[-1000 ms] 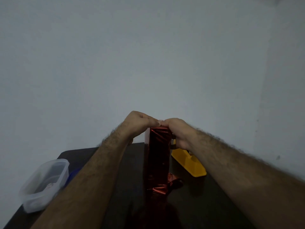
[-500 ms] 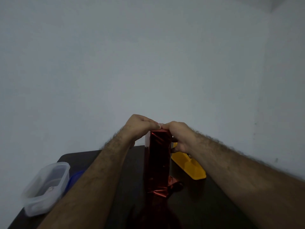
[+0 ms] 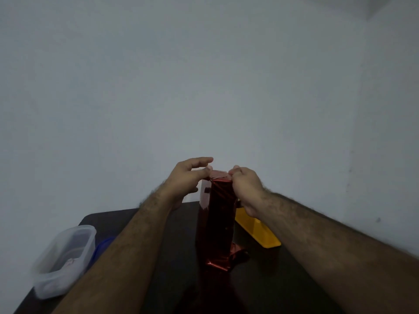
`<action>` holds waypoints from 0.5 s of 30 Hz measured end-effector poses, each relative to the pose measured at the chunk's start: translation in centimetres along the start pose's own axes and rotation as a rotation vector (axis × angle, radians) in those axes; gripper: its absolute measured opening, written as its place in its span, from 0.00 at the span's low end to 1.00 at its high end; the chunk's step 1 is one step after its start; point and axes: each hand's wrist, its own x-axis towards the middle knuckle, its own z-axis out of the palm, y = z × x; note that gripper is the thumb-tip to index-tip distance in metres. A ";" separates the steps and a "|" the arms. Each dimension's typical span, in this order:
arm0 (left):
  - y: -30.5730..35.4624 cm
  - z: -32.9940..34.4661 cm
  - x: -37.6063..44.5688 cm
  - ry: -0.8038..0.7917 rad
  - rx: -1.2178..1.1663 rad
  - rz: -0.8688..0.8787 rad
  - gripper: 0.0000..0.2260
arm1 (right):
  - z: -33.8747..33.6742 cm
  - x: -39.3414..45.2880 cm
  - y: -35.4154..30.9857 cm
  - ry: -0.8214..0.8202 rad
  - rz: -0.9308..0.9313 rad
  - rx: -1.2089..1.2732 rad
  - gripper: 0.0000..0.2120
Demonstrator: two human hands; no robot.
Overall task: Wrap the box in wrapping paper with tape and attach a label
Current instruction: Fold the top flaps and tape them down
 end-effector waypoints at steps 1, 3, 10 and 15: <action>-0.3 -0.1 0.1 -0.007 0.017 0.014 0.14 | -0.3 -0.2 0.0 0.004 0.000 0.002 0.21; -0.7 -0.1 0.2 -0.039 0.058 0.033 0.17 | -0.7 -1.0 -0.1 0.049 -0.083 -0.058 0.26; -1.5 -0.3 0.5 -0.035 0.024 0.030 0.21 | -0.4 -3.4 1.9 0.121 -0.589 -0.386 0.23; -1.7 -0.4 0.1 -0.040 0.029 0.024 0.18 | -0.7 -2.4 3.0 0.146 -0.629 -0.291 0.21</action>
